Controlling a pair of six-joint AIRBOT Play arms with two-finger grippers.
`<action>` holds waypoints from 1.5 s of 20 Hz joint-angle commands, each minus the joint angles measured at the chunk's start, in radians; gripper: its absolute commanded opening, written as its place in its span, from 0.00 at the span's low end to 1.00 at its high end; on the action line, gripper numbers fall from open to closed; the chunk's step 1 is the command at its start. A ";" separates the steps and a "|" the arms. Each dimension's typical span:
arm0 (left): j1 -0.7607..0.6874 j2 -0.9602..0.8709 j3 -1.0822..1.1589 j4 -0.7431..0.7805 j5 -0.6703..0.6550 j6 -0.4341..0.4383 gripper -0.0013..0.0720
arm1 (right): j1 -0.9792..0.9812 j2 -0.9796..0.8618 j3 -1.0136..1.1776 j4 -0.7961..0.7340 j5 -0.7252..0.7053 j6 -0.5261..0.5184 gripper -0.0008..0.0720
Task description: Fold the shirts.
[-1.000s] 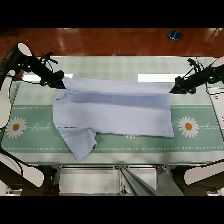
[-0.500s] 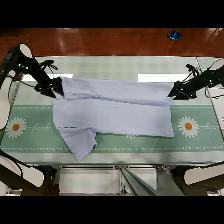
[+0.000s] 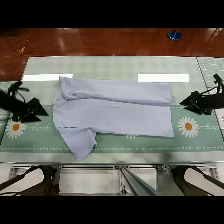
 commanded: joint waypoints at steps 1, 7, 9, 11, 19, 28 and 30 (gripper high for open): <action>0.125 0.136 -0.264 -0.124 0.055 0.084 0.71 | -0.031 0.155 -0.198 0.192 -0.061 -0.100 0.57; 0.025 0.160 -0.458 -0.189 0.275 0.080 0.71 | -0.031 0.185 -0.226 0.212 -0.042 -0.103 0.57; -0.029 0.156 -0.486 -0.235 0.358 0.080 0.71 | -0.031 0.185 -0.226 0.212 -0.032 -0.101 0.57; -0.081 0.156 -0.487 -0.278 0.426 0.080 0.71 | -0.031 0.185 -0.226 0.211 -0.024 -0.098 0.57; -0.269 0.111 -0.482 -0.294 0.429 0.084 0.31 | -0.277 0.185 -0.225 0.034 0.046 -0.036 0.57; -0.269 0.114 -0.374 -0.299 0.349 0.091 0.04 | -0.109 0.161 -0.404 -0.155 0.090 0.098 0.57; -0.269 0.114 -0.370 -0.301 0.345 0.091 0.04 | -0.072 0.134 -0.405 -0.145 0.067 0.102 0.57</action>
